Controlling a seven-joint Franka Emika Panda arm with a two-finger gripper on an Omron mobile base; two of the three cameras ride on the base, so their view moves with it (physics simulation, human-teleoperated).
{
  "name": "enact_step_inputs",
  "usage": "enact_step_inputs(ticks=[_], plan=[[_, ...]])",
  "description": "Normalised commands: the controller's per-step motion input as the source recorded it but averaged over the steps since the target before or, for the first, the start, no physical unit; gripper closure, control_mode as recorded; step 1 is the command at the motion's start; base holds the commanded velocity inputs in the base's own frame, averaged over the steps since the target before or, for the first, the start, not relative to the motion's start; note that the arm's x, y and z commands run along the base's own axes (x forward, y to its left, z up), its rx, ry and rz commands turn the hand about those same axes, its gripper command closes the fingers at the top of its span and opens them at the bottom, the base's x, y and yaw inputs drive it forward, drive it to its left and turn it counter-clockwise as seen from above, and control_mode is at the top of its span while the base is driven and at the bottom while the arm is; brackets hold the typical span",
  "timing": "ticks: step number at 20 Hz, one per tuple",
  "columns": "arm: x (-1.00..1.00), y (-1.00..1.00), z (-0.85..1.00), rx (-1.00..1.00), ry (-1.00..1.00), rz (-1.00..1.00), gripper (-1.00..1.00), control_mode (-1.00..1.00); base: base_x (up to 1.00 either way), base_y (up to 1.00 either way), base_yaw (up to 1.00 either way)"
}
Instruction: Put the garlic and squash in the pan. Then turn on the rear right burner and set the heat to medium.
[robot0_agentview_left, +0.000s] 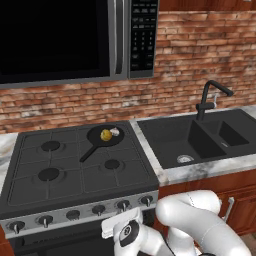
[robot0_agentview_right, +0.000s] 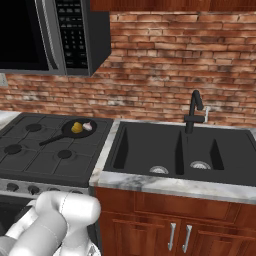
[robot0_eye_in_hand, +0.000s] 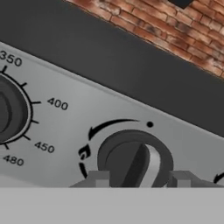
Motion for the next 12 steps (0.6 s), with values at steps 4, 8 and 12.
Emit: enact_step_inputs(ticks=[4, 8, 12], plan=[[0.08, -0.3, 0.0, 0.0, -0.05, 0.02, -1.0, -1.0, 0.0, 0.0, 0.0], [0.0, -0.23, 0.0, 0.01, -0.07, 0.02, -1.0, -1.0, 0.0, 0.0, 0.0], [0.0, 0.0, 0.0, 0.0, 0.0, 0.0, 1.0, -1.0, 0.0, 0.0, 0.0]])
